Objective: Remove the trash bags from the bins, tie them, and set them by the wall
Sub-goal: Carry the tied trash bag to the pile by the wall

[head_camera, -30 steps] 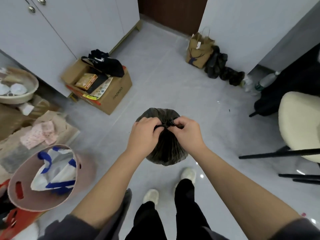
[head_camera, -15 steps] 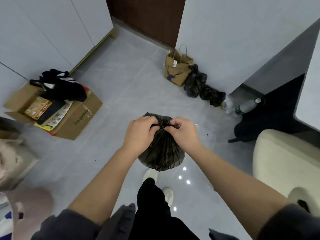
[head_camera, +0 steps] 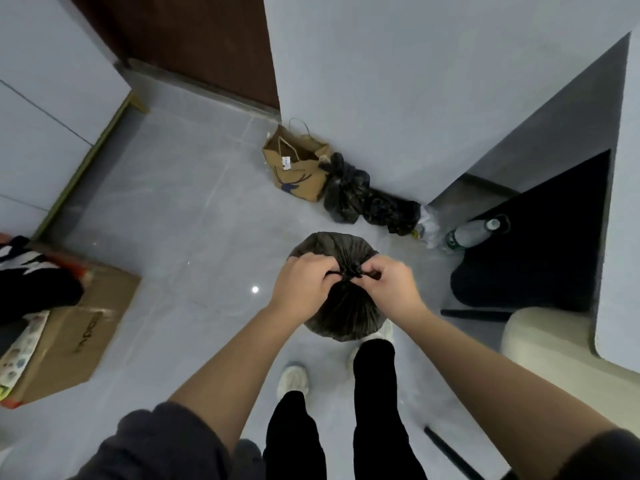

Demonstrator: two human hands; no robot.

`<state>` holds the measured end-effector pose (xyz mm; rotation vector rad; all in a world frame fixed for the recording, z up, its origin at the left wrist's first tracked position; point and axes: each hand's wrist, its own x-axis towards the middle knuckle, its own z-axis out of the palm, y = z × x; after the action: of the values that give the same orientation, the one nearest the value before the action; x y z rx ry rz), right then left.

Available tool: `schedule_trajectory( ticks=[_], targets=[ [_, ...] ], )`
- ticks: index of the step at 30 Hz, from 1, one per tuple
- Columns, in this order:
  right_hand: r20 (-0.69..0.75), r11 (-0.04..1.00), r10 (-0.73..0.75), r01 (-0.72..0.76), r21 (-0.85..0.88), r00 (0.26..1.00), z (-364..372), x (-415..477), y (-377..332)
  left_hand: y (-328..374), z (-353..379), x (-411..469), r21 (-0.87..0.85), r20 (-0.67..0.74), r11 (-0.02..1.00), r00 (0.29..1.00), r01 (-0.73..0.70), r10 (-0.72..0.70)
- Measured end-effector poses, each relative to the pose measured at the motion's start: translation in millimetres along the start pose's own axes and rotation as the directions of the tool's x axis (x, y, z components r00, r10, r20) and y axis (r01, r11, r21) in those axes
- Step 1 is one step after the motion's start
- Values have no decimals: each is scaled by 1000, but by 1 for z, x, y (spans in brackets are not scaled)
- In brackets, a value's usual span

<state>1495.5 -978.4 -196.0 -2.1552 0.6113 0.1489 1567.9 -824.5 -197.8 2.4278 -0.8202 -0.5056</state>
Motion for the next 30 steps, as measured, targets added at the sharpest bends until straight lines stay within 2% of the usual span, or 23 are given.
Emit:
schedule_trajectory(
  ticks=[5,10,16,23,26,30],
  targets=[
    [23,999,44,-43,-32,999,-16,90,71,0,68,97,22,17,998,998,56,-57],
    [-29,990,135,-136,-27,990,-17,168,158,-6,155,182,-89,75,986,988,144,-138],
    [-66,980,196,-197,-3,978,7,241,255,-36,250,255,-111,120,978,980,175,-161],
    [-54,966,256,-254,48,965,27,310,319,-67,316,324,-122,89,980,985,156,-146],
    [-95,948,303,-290,131,948,28,338,333,-75,331,358,-123,63,986,992,114,-106],
    [-175,925,331,-282,253,927,28,380,347,-81,343,407,-136,-41,990,998,34,-40]
  ],
)
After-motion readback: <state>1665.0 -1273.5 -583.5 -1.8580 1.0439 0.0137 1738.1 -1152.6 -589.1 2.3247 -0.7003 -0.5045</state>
